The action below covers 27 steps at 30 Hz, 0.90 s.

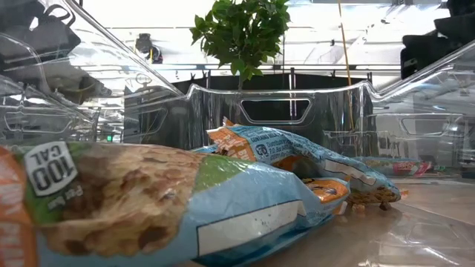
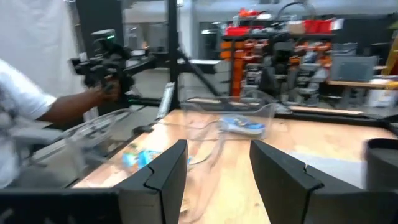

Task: Pick and place Granola Bars by type
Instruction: Return to Home Position

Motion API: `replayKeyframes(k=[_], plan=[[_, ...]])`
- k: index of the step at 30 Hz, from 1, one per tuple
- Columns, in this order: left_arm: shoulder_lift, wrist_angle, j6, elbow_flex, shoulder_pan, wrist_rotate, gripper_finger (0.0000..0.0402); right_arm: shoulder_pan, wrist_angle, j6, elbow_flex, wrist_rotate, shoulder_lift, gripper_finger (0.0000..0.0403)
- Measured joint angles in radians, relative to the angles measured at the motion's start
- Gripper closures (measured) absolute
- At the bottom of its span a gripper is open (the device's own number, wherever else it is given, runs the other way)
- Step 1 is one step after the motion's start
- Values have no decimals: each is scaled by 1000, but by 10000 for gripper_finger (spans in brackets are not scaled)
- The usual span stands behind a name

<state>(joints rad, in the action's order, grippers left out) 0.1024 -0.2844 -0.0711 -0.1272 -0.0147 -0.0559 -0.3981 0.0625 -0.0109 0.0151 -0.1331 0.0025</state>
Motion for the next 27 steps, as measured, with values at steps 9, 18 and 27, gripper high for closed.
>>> replayKeyframes(k=[9,18,27], plan=[[2,-2,8,0,0,29,254,0,-10,43,0,32,0,236],[2,159,17,61,0,-81,253,0,-12,57,0,32,0,236],[2,242,37,86,0,-25,252,0,-26,104,0,32,2,236]])
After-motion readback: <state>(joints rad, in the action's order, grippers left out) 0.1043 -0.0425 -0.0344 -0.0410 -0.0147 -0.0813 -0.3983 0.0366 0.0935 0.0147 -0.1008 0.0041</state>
